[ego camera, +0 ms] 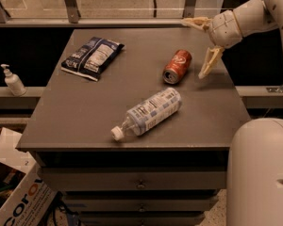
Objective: Knock coke can over
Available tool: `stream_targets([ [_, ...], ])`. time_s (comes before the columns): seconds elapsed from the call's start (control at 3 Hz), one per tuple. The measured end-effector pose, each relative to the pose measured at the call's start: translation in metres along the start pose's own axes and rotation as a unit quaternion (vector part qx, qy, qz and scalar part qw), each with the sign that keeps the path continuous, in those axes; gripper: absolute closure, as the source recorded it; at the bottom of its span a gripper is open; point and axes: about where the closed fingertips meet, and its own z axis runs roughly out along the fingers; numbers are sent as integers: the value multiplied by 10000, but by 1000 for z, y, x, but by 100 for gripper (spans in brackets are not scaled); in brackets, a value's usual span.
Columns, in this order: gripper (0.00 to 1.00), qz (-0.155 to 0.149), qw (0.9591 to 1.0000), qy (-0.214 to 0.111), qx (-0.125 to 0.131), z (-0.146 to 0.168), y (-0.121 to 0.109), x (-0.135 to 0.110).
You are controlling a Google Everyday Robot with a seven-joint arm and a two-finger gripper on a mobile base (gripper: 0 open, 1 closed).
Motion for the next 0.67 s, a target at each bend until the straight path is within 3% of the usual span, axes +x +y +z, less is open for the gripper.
stream_targets([
  [0.33,0,698,9957,-256,553,-24,-16,-6],
  [0.67,0,1412,9847,-436,919,-41,-28,-8],
])
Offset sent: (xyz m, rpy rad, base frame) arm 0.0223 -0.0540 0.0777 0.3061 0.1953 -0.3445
